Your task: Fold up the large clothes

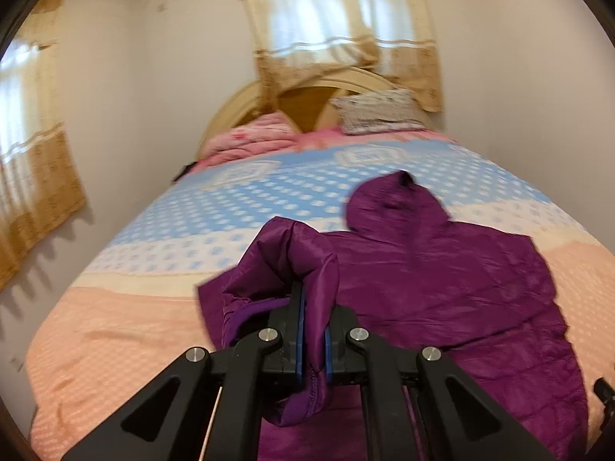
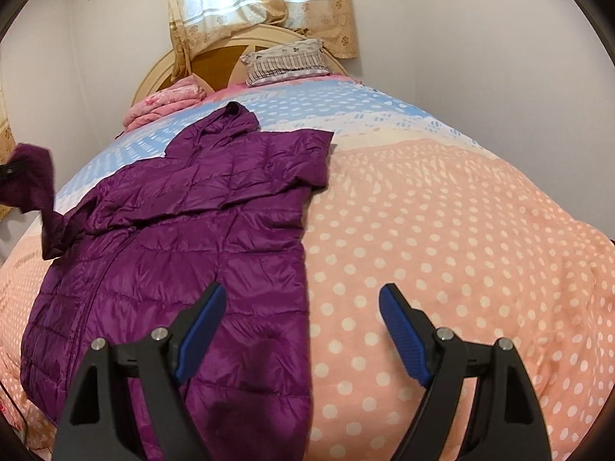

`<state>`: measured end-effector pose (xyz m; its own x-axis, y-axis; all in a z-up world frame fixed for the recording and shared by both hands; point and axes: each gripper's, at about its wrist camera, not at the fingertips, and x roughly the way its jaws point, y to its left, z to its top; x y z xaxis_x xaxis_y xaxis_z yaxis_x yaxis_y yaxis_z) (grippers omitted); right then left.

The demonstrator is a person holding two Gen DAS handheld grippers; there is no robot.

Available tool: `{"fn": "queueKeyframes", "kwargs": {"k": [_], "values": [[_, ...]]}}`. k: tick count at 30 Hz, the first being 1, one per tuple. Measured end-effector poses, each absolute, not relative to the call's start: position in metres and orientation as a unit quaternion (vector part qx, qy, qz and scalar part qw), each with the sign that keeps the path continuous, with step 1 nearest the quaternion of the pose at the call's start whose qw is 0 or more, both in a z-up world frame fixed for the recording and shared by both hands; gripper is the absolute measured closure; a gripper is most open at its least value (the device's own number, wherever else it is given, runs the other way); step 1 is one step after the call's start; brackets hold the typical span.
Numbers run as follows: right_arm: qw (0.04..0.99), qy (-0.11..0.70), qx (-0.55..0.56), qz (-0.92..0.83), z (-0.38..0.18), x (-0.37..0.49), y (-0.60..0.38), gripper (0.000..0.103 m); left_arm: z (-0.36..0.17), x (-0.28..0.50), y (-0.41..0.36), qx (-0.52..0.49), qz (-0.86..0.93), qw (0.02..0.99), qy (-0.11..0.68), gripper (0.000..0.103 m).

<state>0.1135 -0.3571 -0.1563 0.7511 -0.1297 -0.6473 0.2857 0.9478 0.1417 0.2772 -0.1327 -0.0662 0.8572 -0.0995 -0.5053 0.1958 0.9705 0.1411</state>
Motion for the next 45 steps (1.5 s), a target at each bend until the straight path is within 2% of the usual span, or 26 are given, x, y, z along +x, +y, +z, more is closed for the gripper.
{"fn": "queueKeyframes", "kwargs": {"k": [4,5,6,7,8,9,14,18,28,36,37,38,39,40,43,45], "values": [[0.925,0.341,0.123,-0.114,-0.163,0.114,-0.362,0.019,-0.084,0.270,-0.183,0.118,-0.151,0.945,0.264,0.090],[0.924,0.344,0.123,-0.114,-0.165,0.115,-0.362,0.019,-0.086,0.268,-0.195,0.128,-0.163,0.943,0.261,0.079],[0.923,0.347,0.123,-0.114,-0.167,0.116,-0.363,0.019,-0.088,0.264,-0.203,0.133,-0.168,0.943,0.256,0.051],[0.922,0.349,0.123,-0.113,-0.168,0.116,-0.363,0.019,-0.088,0.257,-0.211,0.140,-0.167,0.946,0.242,0.035],[0.922,0.350,0.122,-0.113,-0.169,0.117,-0.363,0.019,-0.087,0.250,-0.214,0.140,-0.163,0.951,0.223,0.011],[0.921,0.352,0.122,-0.113,-0.170,0.117,-0.363,0.019,-0.085,0.242,-0.214,0.138,-0.160,0.956,0.202,0.007],[0.920,0.356,0.119,-0.109,-0.168,0.119,-0.359,0.019,-0.081,0.244,-0.201,0.142,-0.147,0.959,0.195,0.005],[0.923,0.360,0.109,-0.083,-0.160,0.126,-0.343,0.019,-0.088,0.260,-0.148,0.119,-0.093,0.966,0.212,0.005],[0.926,0.367,0.086,0.010,-0.129,0.208,-0.285,0.019,-0.160,0.314,-0.041,0.091,0.054,0.943,0.316,0.005],[0.909,0.404,0.091,0.047,-0.150,0.279,-0.255,0.021,-0.204,0.335,-0.014,0.059,0.092,0.921,0.374,0.005],[0.906,0.409,0.091,0.053,-0.154,0.284,-0.252,0.025,-0.207,0.337,-0.013,0.057,0.092,0.919,0.379,0.005],[0.902,0.417,0.090,0.062,-0.157,0.290,-0.250,0.040,-0.211,0.336,-0.013,0.056,0.092,0.917,0.383,0.005],[0.899,0.423,0.091,0.070,-0.160,0.294,-0.249,0.064,-0.212,0.337,-0.013,0.056,0.092,0.917,0.385,0.005],[0.897,0.425,0.095,0.076,-0.162,0.296,-0.248,0.079,-0.214,0.337,-0.011,0.057,0.094,0.916,0.386,0.005],[0.901,0.415,0.104,0.072,-0.160,0.294,-0.253,0.089,-0.218,0.336,-0.008,0.052,0.095,0.916,0.386,0.005],[0.908,0.402,0.106,0.060,-0.155,0.288,-0.259,0.091,-0.218,0.336,-0.008,0.051,0.095,0.915,0.389,0.005]]}}
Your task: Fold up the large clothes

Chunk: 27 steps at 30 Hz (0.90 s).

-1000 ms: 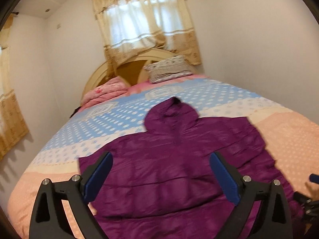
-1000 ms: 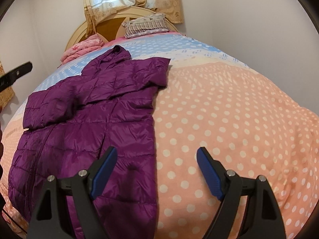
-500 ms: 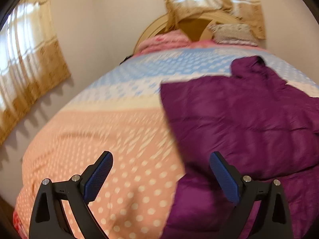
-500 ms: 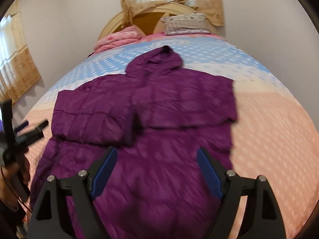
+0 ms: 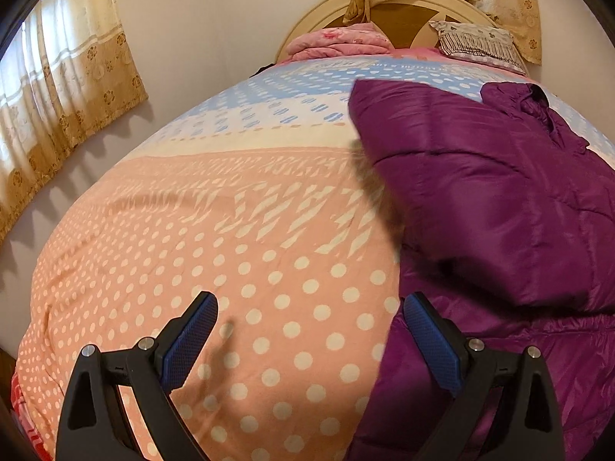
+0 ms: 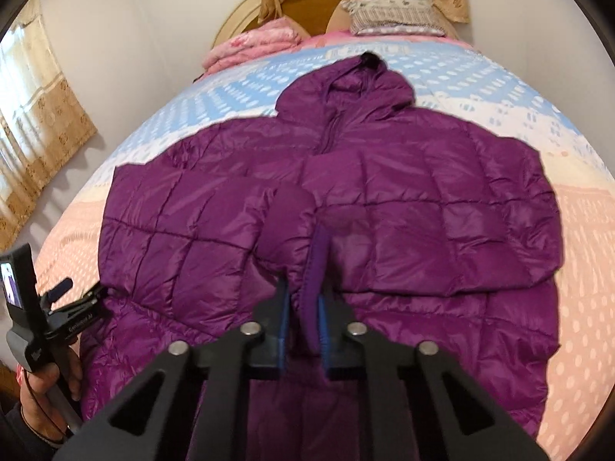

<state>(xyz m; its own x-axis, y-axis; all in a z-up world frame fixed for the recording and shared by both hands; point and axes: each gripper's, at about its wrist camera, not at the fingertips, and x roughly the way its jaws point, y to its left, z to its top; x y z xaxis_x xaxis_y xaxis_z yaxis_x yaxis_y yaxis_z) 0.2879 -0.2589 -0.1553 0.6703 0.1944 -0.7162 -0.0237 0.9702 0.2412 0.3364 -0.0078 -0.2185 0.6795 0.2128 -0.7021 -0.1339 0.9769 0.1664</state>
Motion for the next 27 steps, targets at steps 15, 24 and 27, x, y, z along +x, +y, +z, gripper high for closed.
{"fn": "queueKeyframes", "kwargs": {"k": [15,24,27], "values": [[0.909,0.378,0.149,-0.089,-0.154,0.259,-0.354,0.092,-0.221,0.337,-0.013,0.076,0.103,0.911,0.392,0.005],[0.906,0.361,0.147,-0.163,-0.142,0.238,-0.375,0.049,-0.160,0.354,-0.008,0.056,0.095,0.927,0.359,0.005],[0.920,0.335,0.128,-0.157,-0.121,0.245,-0.365,0.050,-0.124,0.380,-0.031,0.050,0.073,0.940,0.329,0.005]]}}
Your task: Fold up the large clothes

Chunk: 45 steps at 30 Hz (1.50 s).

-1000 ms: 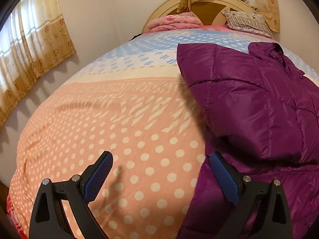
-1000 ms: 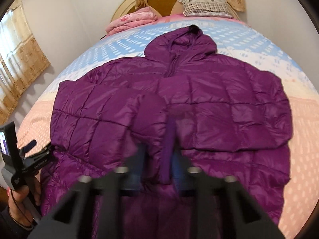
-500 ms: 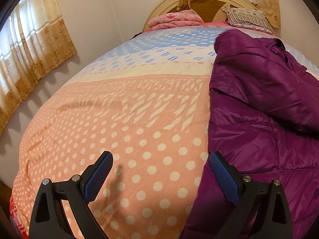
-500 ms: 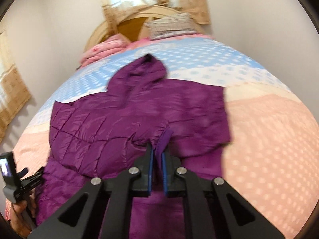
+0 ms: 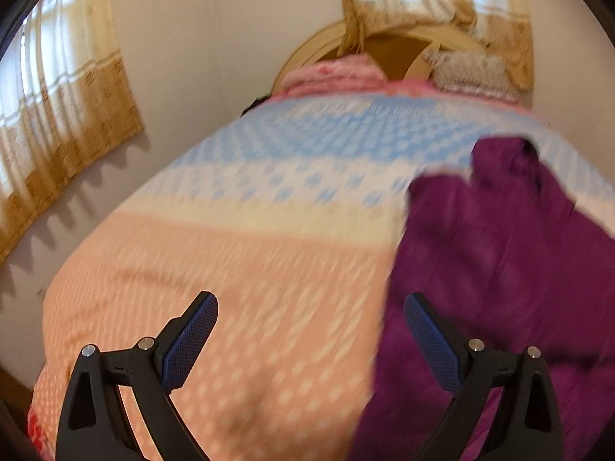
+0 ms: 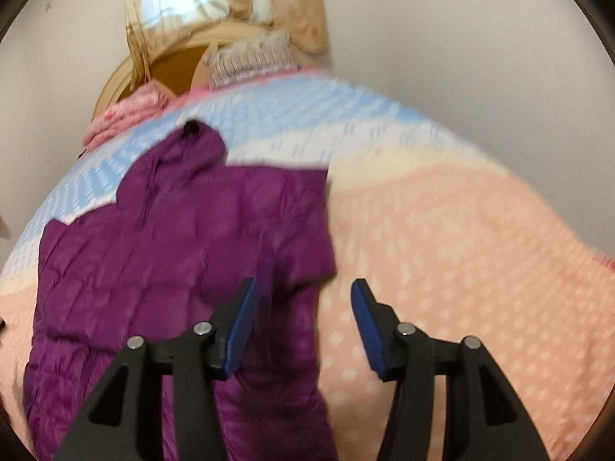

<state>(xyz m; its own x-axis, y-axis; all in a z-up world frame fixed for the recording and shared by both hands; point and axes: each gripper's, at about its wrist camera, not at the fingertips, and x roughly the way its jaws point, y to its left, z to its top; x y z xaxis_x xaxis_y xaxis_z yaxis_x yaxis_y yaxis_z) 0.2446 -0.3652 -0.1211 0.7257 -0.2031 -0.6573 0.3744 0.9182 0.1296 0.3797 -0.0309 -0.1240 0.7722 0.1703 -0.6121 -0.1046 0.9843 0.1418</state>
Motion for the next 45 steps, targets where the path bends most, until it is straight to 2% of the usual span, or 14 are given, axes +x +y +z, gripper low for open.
{"fn": "queueKeyframes", "kwargs": {"k": [3,5,11,15,25,30,31,36,45], "values": [[0.924,0.345,0.125,-0.111,-0.114,0.270,-0.346,0.059,-0.107,0.406,-0.066,0.046,0.028,0.951,0.305,0.005],[0.925,0.347,0.127,-0.084,-0.118,0.283,-0.335,0.062,-0.108,0.420,-0.088,0.052,0.018,0.953,0.297,0.005],[0.913,0.381,0.119,-0.085,-0.159,0.317,-0.327,0.067,-0.174,0.461,-0.136,0.122,0.028,0.936,0.329,0.005],[0.908,0.394,0.108,-0.090,-0.179,0.319,-0.331,0.073,-0.210,0.480,-0.131,0.099,0.025,0.916,0.388,0.005],[0.905,0.405,0.089,-0.093,-0.192,0.324,-0.326,0.073,-0.219,0.484,-0.128,0.080,0.013,0.909,0.408,0.004],[0.905,0.407,0.082,-0.092,-0.183,0.319,-0.325,0.073,-0.176,0.465,-0.112,0.061,0.003,0.930,0.363,0.004],[0.909,0.398,0.085,-0.090,-0.176,0.314,-0.327,0.069,-0.159,0.461,-0.105,0.046,-0.009,0.935,0.350,0.004],[0.924,0.339,0.118,-0.128,-0.128,0.313,-0.345,0.068,-0.124,0.475,-0.101,0.014,0.000,0.946,0.324,0.004],[0.892,0.378,0.153,-0.195,-0.153,0.386,-0.377,0.065,-0.193,0.550,-0.117,0.007,0.078,0.906,0.416,0.004]]}}
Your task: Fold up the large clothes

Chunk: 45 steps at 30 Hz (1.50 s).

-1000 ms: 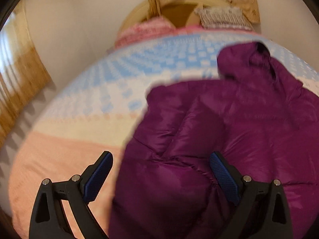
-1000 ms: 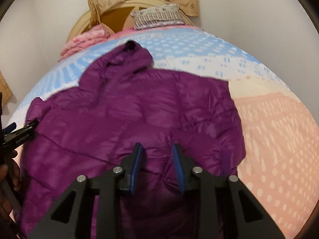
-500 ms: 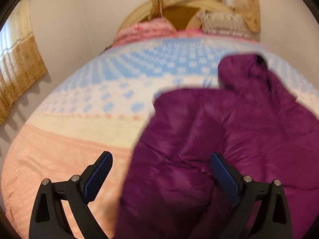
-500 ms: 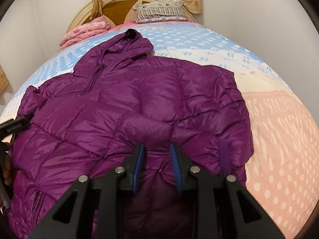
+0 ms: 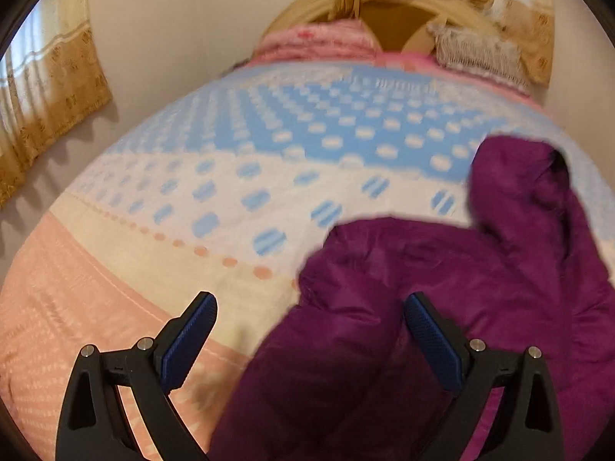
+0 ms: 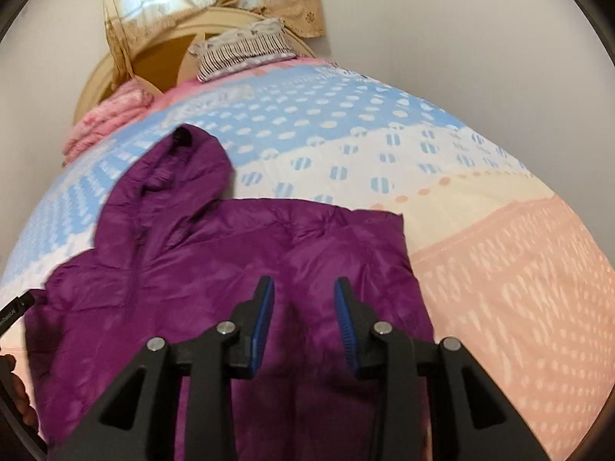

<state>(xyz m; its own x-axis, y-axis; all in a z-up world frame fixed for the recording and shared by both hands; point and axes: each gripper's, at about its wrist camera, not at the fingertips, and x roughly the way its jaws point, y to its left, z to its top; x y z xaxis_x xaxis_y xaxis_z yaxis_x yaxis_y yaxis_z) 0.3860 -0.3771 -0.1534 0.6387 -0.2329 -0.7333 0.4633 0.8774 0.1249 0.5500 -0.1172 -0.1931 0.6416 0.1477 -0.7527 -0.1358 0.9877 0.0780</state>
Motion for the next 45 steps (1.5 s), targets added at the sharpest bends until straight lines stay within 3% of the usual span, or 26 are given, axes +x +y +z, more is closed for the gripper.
{"fn": "queueKeyframes", "kwargs": {"k": [6,38,41,43,45], "values": [[0.886,0.392,0.141,-0.201,-0.193,0.387,-0.381,0.064,-0.226,0.558,-0.113,-0.006,0.066,0.894,0.443,0.004],[0.885,0.400,0.117,-0.209,-0.199,0.394,-0.376,0.058,-0.231,0.561,-0.108,-0.029,0.061,0.890,0.450,0.001],[0.885,0.408,0.122,-0.189,-0.197,0.397,-0.376,0.048,-0.227,0.564,-0.104,-0.021,0.028,0.881,0.471,0.001],[0.880,0.432,0.118,-0.156,-0.191,0.401,-0.377,0.032,-0.217,0.567,-0.100,-0.004,0.013,0.878,0.479,0.001],[0.881,0.440,0.117,-0.132,-0.181,0.404,-0.378,0.029,-0.200,0.569,-0.093,-0.011,0.009,0.886,0.464,0.001]]}}
